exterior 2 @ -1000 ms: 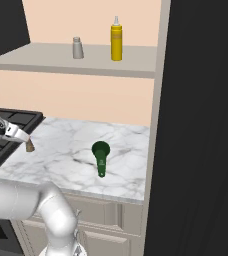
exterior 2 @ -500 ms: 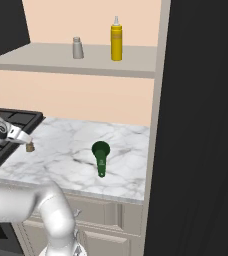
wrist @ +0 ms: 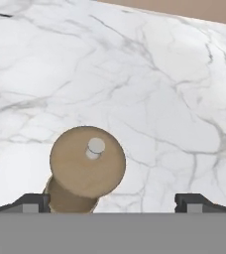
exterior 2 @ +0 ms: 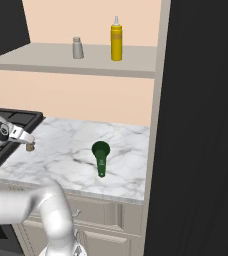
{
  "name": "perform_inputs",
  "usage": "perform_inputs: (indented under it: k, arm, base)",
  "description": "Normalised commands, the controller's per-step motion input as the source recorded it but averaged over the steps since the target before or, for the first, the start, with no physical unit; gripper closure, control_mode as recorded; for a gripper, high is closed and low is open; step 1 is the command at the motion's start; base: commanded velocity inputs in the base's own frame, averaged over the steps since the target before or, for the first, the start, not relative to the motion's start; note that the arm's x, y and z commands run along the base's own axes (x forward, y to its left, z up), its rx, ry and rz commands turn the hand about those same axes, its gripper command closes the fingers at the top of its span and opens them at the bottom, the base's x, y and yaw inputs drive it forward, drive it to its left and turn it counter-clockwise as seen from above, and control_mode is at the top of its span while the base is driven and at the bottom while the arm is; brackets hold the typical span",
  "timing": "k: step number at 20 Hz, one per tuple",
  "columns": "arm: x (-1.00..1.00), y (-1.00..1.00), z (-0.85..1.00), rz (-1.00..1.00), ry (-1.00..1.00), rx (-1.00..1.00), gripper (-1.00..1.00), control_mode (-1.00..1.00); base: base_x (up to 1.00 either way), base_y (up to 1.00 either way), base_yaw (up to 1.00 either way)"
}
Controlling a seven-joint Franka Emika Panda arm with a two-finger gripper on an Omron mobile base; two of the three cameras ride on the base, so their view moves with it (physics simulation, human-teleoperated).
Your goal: There are various items on the counter. Only move the condiments/shakers into the cabinet.
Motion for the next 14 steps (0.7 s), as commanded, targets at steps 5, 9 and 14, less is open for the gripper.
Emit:
perform_inputs:
  k: [5,9,14]
  arm:
    - [0.18,0.14,-0.13,0.02,0.00,0.00,-1.00,-1.00]
    - [0.24,0.16,-0.16,0.02,0.00,0.00,-1.00,-1.00]
    - [0.13,0.15,-0.22,0.03,0.00,0.00,-1.00,-1.00]
  base:
    - [0.00,0.00,0.00]
    - [0.00,0.00,0.00]
    - [0.00,0.00,0.00]
